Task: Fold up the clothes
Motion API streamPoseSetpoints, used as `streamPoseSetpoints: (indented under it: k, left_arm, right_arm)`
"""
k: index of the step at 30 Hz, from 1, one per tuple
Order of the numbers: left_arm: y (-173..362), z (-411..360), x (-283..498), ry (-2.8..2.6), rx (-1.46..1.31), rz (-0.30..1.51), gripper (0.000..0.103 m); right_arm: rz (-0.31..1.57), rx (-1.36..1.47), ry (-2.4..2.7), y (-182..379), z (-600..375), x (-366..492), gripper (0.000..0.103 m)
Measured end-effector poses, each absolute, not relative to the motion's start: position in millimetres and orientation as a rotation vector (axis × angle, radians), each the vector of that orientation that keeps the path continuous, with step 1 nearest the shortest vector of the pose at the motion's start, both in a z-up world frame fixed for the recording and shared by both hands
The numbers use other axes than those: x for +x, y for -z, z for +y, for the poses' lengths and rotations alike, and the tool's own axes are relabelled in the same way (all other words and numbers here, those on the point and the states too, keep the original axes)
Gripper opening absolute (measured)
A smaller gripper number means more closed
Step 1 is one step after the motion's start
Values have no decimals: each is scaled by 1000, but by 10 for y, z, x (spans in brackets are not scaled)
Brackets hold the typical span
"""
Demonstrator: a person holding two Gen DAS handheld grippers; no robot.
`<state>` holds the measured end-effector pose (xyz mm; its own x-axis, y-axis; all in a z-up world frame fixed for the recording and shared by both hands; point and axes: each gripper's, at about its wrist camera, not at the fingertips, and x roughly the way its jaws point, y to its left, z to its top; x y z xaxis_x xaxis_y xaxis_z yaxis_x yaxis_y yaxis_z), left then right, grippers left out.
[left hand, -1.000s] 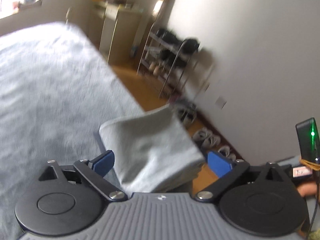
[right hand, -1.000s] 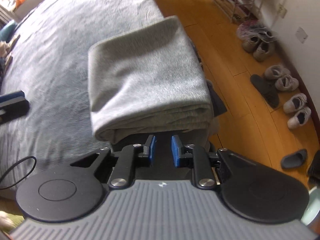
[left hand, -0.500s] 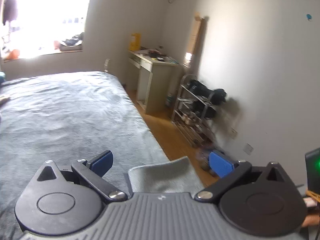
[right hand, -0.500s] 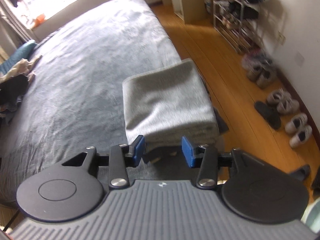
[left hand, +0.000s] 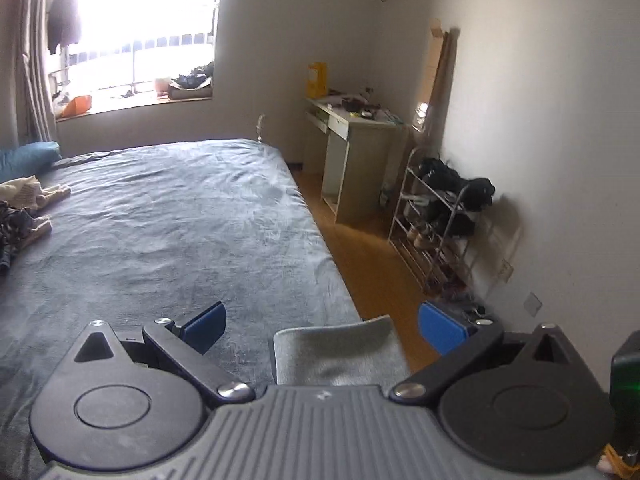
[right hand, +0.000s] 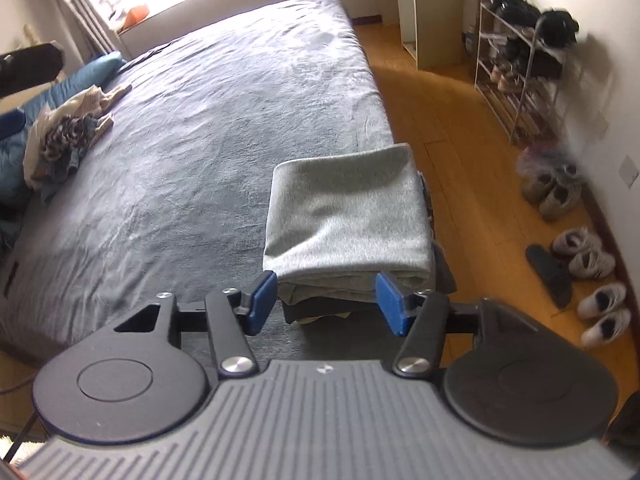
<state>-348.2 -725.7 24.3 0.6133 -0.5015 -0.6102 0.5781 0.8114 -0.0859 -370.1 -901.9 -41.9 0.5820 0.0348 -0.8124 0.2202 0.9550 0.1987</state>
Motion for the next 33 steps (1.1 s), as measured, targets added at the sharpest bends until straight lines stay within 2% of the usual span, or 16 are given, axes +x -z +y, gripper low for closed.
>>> streamPoseSetpoints:
  k: [5,8,12,19,33]
  left_arm:
    - [-382,-7351,-3666,580,160,625,103]
    - [-428,-7371,-3690,601,171,675,103]
    - [-374,-7359,-3641,561,185,755,103]
    - [-308,-7145,-3482,515,117,848,103]
    - [-339,-7058,-3333,545,114,877,103]
  right_arm:
    - [927,279,121,257,-8951,-3708,63]
    - [922,251,135,180,-8859,-3701,70]
    - [933,232,164,138,-8735,-3697,74]
    - [1016,218,256,166,-8512,-3607,75]
    - [1028,161,266,87,-8241,-3512,78]
